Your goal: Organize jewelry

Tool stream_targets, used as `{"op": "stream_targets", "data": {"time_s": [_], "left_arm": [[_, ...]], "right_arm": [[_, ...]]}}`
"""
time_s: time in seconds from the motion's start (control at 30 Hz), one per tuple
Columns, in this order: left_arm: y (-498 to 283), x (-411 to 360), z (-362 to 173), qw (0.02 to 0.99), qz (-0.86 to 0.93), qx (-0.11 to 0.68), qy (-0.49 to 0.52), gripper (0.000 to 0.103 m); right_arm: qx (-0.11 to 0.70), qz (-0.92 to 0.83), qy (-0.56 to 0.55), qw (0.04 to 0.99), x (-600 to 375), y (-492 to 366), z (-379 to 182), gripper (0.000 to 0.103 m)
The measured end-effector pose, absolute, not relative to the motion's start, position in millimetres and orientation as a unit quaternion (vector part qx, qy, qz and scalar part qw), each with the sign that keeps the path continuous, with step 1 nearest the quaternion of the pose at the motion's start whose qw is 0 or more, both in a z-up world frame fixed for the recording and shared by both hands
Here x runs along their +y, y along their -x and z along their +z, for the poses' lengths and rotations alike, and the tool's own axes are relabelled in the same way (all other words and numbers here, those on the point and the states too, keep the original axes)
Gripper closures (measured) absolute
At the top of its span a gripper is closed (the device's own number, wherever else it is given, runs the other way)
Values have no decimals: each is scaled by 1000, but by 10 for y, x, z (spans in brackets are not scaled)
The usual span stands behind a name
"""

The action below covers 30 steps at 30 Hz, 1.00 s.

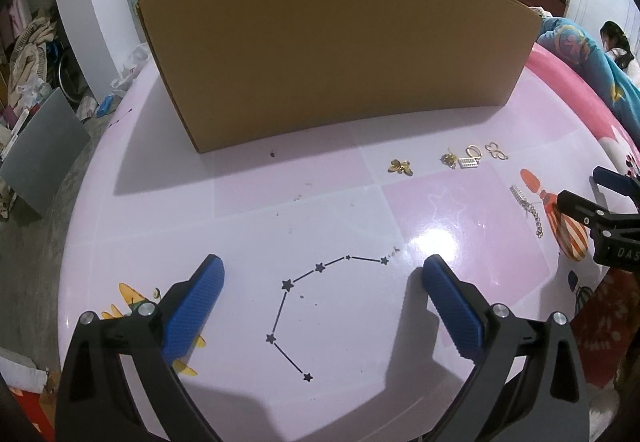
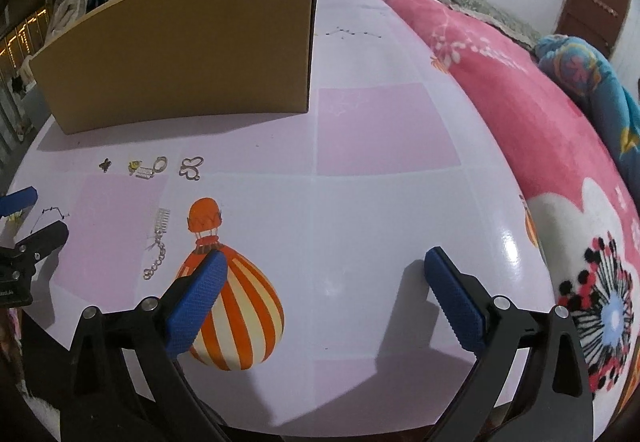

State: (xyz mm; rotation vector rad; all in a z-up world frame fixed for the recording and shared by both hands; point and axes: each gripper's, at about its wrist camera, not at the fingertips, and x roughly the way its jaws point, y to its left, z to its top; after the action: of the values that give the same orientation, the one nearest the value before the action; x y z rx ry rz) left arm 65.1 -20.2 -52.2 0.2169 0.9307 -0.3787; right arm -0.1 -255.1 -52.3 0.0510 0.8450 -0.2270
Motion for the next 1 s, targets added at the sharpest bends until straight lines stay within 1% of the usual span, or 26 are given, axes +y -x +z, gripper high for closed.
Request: {"op": "stream_targets", "data": {"time_s": [0.37,1.0], "left_arm": [[-769,-265,-476,860,-172,468,-105,4],[-800,-320,-439,862,-153,473,-95,4]], "right_arm": [[417,-95,-33,903,-2440,-21,-527,8],[433,-72,-33,898,-2364,44,-530,8]]}}
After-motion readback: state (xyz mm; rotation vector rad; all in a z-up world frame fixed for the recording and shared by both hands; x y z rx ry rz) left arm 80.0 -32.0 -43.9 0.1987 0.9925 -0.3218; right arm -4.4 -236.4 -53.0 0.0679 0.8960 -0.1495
